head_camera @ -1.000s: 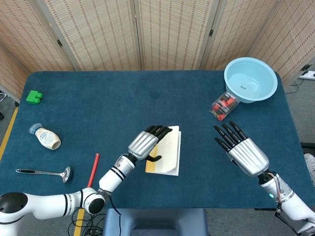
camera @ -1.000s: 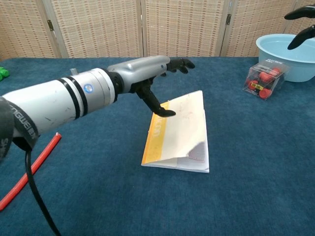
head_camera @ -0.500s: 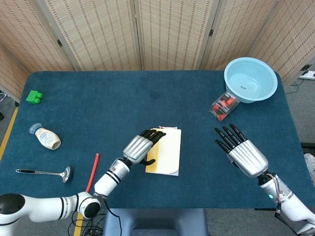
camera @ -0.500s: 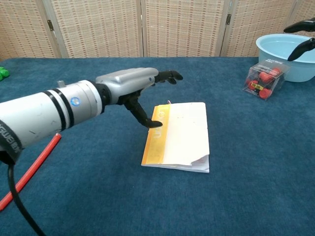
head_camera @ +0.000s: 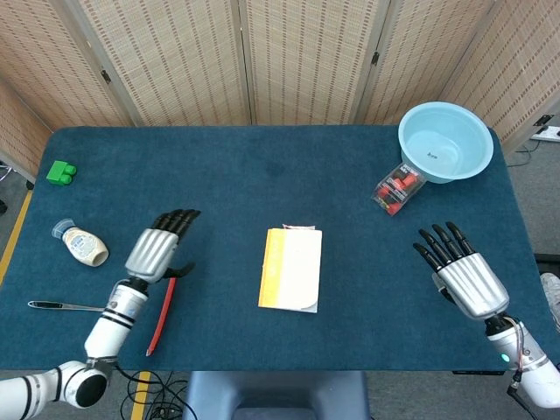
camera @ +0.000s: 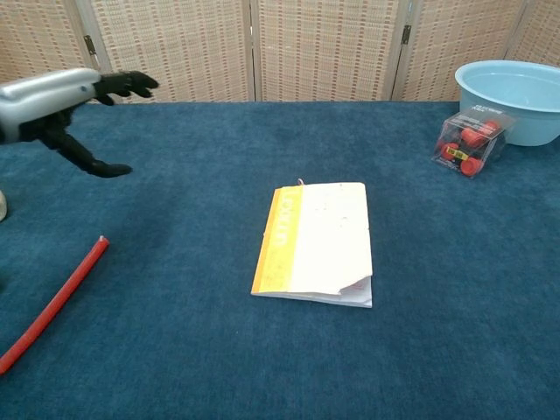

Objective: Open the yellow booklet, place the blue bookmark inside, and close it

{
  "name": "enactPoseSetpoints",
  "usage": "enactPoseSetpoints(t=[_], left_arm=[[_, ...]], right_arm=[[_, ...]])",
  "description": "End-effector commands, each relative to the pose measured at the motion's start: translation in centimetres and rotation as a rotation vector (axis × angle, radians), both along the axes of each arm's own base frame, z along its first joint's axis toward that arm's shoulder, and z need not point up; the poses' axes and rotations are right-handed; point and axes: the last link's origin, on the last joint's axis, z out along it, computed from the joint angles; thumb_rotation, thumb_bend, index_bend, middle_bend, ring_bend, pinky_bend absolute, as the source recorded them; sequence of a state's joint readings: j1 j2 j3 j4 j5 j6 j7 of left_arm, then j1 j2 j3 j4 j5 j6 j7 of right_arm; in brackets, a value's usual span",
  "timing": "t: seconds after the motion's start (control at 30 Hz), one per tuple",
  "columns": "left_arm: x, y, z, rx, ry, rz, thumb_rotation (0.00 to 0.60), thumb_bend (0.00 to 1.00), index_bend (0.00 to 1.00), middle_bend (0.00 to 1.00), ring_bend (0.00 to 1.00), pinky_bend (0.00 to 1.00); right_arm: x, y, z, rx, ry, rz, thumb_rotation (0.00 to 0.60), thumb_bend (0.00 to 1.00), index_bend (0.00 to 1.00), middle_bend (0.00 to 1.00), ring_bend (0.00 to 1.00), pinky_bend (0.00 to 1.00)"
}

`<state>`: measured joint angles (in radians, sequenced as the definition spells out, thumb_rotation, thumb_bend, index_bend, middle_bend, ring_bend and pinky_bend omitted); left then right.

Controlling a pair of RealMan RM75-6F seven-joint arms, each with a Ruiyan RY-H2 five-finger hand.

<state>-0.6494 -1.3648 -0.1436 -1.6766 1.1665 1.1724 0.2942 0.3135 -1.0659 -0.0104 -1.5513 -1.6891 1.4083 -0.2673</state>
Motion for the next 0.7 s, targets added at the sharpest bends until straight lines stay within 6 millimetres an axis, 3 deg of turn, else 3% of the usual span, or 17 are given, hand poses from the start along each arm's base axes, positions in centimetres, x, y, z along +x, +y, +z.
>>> enactPoseSetpoints(t=[0.03, 0.27, 0.53, 0.7], left_arm=[[-3.1, -1.8, 2.5, 0.089, 0.026, 0.052, 0.600, 0.26, 0.09, 0.12, 0.11, 0.16], [-7.1, -5.5, 6.2, 0.228, 0.075, 0.105, 0.600, 0.26, 0.09, 0.12, 0.11, 0.16], [-9.3, -10.3, 7.7, 0.266, 0.104, 0.176, 0.600, 0.26, 0.10, 0.12, 0.11, 0.16], [-9.8, -12.1, 8.3, 0.285, 0.125, 0.216, 0.600, 0.26, 0.11, 0.12, 0.11, 0.16]], right_arm=[[-1.0, 0.9, 0.4, -0.051, -0.008, -0.034, 0.600, 0.32, 0.13, 0.10, 0.03, 0.08], [-3.1, 3.4, 1.4, -0.100, -0.103, -0.155, 0.600, 0.29, 0.05, 0.07, 0.03, 0.08], [-4.7, 5.7, 1.7, -0.139, -0.187, -0.240, 0.600, 0.29, 0.02, 0.00, 0.00, 0.07], [-5.6, 6.2, 1.8, -0.146, -0.221, -0.277, 0.600, 0.29, 0.02, 0.00, 0.00, 0.07]])
